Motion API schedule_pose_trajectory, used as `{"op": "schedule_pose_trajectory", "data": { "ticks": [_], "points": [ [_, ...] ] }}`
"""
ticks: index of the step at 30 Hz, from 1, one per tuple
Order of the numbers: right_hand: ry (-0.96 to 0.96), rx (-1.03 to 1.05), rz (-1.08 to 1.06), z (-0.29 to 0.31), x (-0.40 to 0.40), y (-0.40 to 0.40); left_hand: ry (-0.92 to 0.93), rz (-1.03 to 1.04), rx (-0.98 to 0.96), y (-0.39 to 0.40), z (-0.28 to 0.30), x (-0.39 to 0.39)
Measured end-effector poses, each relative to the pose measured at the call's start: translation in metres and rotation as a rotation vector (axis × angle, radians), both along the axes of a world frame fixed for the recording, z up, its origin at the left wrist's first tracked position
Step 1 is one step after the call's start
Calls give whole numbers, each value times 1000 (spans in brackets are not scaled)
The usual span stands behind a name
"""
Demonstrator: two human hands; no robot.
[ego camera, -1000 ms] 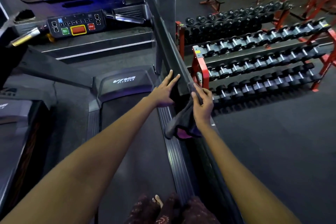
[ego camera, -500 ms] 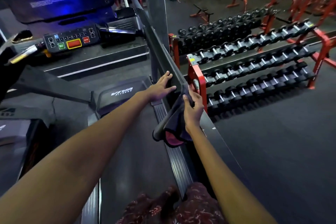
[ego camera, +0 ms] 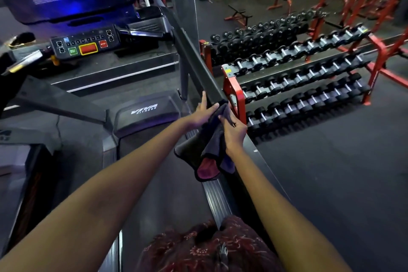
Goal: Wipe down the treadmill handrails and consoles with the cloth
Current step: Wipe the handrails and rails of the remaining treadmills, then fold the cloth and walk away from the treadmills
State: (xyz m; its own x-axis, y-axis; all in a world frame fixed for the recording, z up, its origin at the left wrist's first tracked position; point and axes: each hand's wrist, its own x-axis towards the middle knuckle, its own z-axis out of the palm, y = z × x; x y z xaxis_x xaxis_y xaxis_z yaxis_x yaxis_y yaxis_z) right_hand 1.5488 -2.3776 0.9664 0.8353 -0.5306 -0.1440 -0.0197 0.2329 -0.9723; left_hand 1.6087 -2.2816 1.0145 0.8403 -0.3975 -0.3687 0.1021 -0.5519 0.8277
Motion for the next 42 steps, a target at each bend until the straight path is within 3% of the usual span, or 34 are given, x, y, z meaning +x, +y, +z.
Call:
{"op": "schedule_pose_trajectory", "data": {
  "ticks": [3,10,16,28,36,42],
  "points": [
    [86,-85,93,-11,-7,15,165,13,-146,13,-15,-31],
    [98,-209,502,2,3,49,-86,234,-118,97,-41,-39],
    [47,-403,853,37,39,106,-254,385,-112,172,-17,-51],
    [-300,-722,1144,87,59,267,-508,869,-90,304,39,-95],
    [-504,-575,1432,112,25,368,-661,1204,-10,355,54,-156],
    [-650,-650,1765,122,1,435,-677,1479,-72,375,75,-218]
  ]
}}
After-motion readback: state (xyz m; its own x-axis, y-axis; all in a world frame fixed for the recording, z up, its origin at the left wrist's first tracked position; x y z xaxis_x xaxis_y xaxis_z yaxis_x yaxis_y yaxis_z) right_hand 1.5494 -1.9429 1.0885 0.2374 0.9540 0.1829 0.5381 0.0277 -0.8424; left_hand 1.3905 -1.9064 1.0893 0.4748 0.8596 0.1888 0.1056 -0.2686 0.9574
